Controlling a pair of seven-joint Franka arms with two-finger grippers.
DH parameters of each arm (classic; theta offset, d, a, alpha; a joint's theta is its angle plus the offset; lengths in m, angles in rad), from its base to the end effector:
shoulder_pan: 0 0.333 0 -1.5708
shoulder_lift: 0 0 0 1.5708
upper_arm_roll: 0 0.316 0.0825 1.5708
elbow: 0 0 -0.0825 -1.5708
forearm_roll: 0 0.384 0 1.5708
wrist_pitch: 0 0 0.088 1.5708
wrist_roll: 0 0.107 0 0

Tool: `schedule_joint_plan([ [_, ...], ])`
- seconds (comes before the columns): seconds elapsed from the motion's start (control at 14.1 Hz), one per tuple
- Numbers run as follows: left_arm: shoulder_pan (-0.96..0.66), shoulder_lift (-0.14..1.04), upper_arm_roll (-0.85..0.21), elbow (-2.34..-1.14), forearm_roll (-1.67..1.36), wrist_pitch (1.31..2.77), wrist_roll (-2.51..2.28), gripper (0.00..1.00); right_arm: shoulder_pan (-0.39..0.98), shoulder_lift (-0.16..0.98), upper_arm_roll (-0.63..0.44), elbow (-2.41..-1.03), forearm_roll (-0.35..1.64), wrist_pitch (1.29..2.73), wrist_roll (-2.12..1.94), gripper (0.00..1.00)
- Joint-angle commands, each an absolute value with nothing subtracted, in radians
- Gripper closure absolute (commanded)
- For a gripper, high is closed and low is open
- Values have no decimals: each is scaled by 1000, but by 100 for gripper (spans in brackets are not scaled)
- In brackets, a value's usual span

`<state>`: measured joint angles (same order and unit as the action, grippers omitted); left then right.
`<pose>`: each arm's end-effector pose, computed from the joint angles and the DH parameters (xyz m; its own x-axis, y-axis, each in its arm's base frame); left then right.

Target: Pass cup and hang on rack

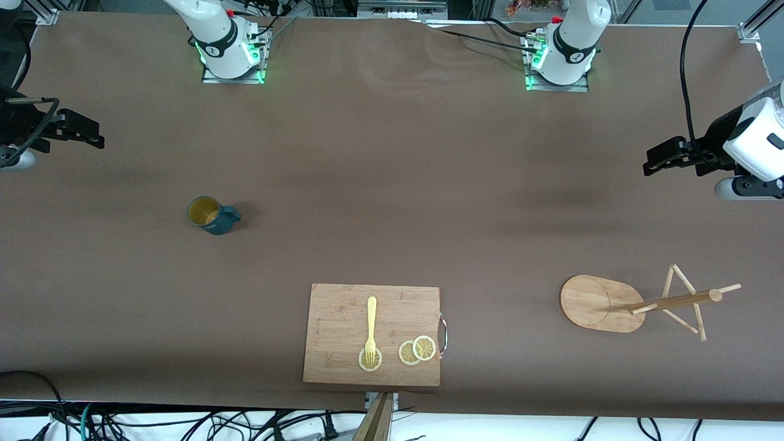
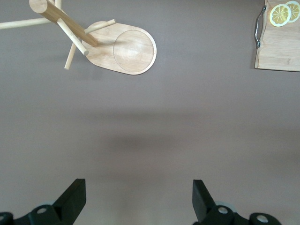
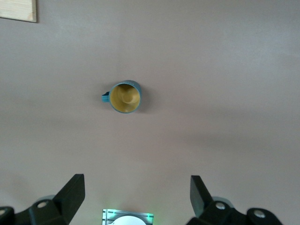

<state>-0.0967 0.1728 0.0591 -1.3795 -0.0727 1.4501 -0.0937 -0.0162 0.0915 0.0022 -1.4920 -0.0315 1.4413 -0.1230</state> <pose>0.5937 -0.0341 0.6047 0.9931 0.0475 -0.1069 0.0534 -0.9972 0.0527 0.5679 -0.0117 0.5994 0.9839 0.1048 -0.1444 0.1079 -0.9941 0.0137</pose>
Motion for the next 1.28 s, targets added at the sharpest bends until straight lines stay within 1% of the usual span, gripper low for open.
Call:
schedule_joint_plan([
  [0.0,-100,189,64,-1344,-98,1442,-86,0,-6,86,14,-1499,-51,1439,-114,1],
  [0.28,-100,189,64,-1344,-98,1442,-86,0,-2,115,14,-1502,-51,1428,-135,1],
  [0.5,-100,189,64,-1344,-98,1442,-86,0,-2,132,14,-1502,-49,1372,-129,1],
  [0.78,-101,189,64,-1344,-98,1442,-86,0,18,160,14,-1502,-48,1361,-135,1],
  [0.92,-101,189,64,-1344,-98,1442,-86,0,18,172,14,-1514,-54,1332,-130,1],
  [1.07,-101,189,64,-1344,-98,1442,-86,0,17,201,14,-1560,-54,1388,-121,1],
  [1.21,-101,189,64,-1344,-98,1442,-86,0,23,198,14,-1685,-54,1559,-112,1],
])
